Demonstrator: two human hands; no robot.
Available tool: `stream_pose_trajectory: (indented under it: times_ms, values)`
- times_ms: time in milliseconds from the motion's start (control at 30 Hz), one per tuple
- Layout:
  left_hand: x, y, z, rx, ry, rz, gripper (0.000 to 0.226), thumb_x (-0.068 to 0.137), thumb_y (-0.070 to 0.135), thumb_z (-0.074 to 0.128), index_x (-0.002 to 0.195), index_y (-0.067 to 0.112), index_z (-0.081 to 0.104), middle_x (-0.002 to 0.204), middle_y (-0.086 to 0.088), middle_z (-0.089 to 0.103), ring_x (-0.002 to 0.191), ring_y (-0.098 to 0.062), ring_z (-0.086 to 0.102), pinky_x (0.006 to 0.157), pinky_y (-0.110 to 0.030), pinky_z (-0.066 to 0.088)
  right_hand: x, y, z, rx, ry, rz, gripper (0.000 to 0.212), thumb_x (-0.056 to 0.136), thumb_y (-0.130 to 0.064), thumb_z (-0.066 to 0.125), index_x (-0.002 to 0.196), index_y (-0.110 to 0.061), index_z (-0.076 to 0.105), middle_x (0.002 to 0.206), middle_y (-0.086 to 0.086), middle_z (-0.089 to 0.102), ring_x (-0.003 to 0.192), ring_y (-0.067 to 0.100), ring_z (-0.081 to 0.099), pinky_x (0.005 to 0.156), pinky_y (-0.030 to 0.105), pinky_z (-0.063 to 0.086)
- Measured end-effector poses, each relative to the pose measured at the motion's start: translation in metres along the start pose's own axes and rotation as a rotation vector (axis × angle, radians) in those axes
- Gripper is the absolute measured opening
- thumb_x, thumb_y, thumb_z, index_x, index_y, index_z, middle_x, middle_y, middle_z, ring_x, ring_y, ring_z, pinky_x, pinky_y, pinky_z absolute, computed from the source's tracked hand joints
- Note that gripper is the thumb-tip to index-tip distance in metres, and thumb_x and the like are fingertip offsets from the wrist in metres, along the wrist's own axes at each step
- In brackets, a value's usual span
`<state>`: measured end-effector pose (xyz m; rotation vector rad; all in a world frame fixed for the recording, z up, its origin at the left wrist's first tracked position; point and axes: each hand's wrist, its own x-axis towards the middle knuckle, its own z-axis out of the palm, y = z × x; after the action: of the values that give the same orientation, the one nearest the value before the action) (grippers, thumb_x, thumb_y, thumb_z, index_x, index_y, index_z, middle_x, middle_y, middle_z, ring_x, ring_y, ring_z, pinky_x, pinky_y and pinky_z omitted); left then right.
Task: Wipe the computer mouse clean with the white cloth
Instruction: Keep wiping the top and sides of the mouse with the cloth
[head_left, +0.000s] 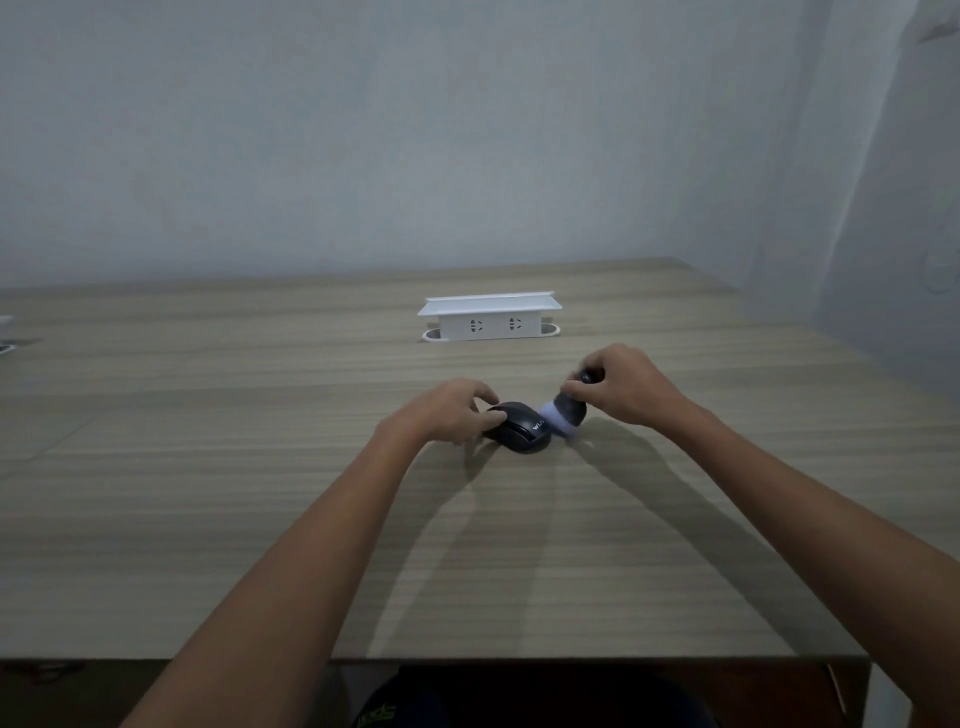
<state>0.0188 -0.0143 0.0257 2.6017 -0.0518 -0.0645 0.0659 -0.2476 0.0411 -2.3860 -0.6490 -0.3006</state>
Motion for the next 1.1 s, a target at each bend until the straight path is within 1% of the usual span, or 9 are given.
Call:
stream_pose_trajectory:
  times_ms: [133,233,400,500,667,767,867,933,1100]
  values:
    - [0.001,0.000,0.011,-0.090,0.053,-0.014,0.037,0.098,0.035,0.052,0.129,0.018,0.062,0.086,-0.007,0.071,0.068,-0.020,0.066,0.074,-0.034,0.056,0.000,-0.010,0.001,0.096,0.011,-0.039,0.018,0.079,-0.027,0.071,0.075,-0.011,0.077,0.056,-0.007,0.064,0.052,0.006,0.050,0.056,0.026,0.044]
    - [0.005,-0.001,0.014,-0.082,0.100,-0.014,0.033,0.098,0.035,0.051,0.125,0.020,0.064,0.078,-0.002,0.068,0.069,-0.020,0.066,0.071,-0.031,0.052,0.000,-0.010,-0.001,0.058,-0.035,-0.052,0.012,0.081,-0.024,0.071,0.075,-0.015,0.078,0.053,-0.010,0.060,0.048,0.002,0.050,0.050,0.015,0.038]
    - [0.009,0.002,0.018,-0.087,0.155,-0.002,0.029,0.097,0.030,0.053,0.121,0.021,0.067,0.071,0.007,0.060,0.071,-0.016,0.059,0.074,-0.029,0.046,0.004,-0.003,-0.005,0.007,0.011,-0.046,0.012,0.082,-0.021,0.069,0.075,-0.017,0.077,0.064,-0.002,0.066,0.058,0.008,0.054,0.053,0.015,0.039]
    - [0.012,0.003,0.019,-0.090,0.148,0.006,0.028,0.098,0.027,0.051,0.120,0.021,0.066,0.069,0.003,0.064,0.064,-0.013,0.058,0.071,-0.028,0.046,0.002,0.001,-0.002,0.063,-0.030,-0.045,0.012,0.082,-0.026,0.070,0.079,-0.018,0.079,0.067,-0.002,0.071,0.059,0.007,0.056,0.058,0.020,0.043]
    - [0.016,0.008,0.017,-0.083,0.110,0.010,0.028,0.100,0.025,0.048,0.122,0.021,0.065,0.076,-0.010,0.066,0.060,-0.015,0.057,0.056,-0.016,0.043,0.003,0.011,-0.004,-0.001,-0.020,-0.021,0.013,0.083,-0.025,0.070,0.081,-0.017,0.080,0.062,-0.011,0.066,0.058,0.003,0.056,0.053,0.010,0.039]
    - [0.019,0.011,0.018,-0.114,0.114,0.009,0.031,0.100,0.021,0.048,0.125,0.019,0.067,0.084,-0.006,0.064,0.074,-0.020,0.059,0.069,-0.025,0.045,0.000,0.006,-0.004,0.083,-0.022,-0.012,0.014,0.083,-0.027,0.071,0.082,-0.016,0.080,0.068,-0.005,0.072,0.063,0.010,0.061,0.063,0.028,0.049]
    - [0.021,0.013,0.021,-0.172,0.123,0.007,0.030,0.099,0.020,0.051,0.122,0.017,0.070,0.104,-0.008,0.069,0.097,-0.023,0.064,0.083,-0.026,0.046,-0.002,0.004,-0.004,0.148,-0.140,-0.017,0.019,0.085,-0.028,0.072,0.083,-0.009,0.078,0.060,-0.006,0.067,0.050,0.007,0.052,0.053,0.027,0.045]
    - [0.020,0.011,0.023,-0.230,0.128,0.012,0.028,0.098,0.022,0.054,0.120,0.017,0.071,0.112,-0.013,0.072,0.106,-0.025,0.066,0.090,-0.029,0.048,-0.002,0.006,-0.008,0.165,-0.198,-0.021,0.020,0.086,-0.028,0.072,0.085,-0.010,0.078,0.064,0.004,0.068,0.048,0.007,0.052,0.050,0.026,0.045]
    - [0.020,0.008,0.026,-0.288,0.166,-0.003,0.030,0.096,0.028,0.059,0.118,0.012,0.072,0.111,-0.010,0.073,0.101,-0.021,0.067,0.093,-0.032,0.049,0.000,0.017,-0.006,0.109,-0.058,-0.043,0.014,0.085,-0.029,0.071,0.083,-0.017,0.079,0.063,-0.003,0.069,0.048,0.000,0.053,0.059,0.027,0.047]
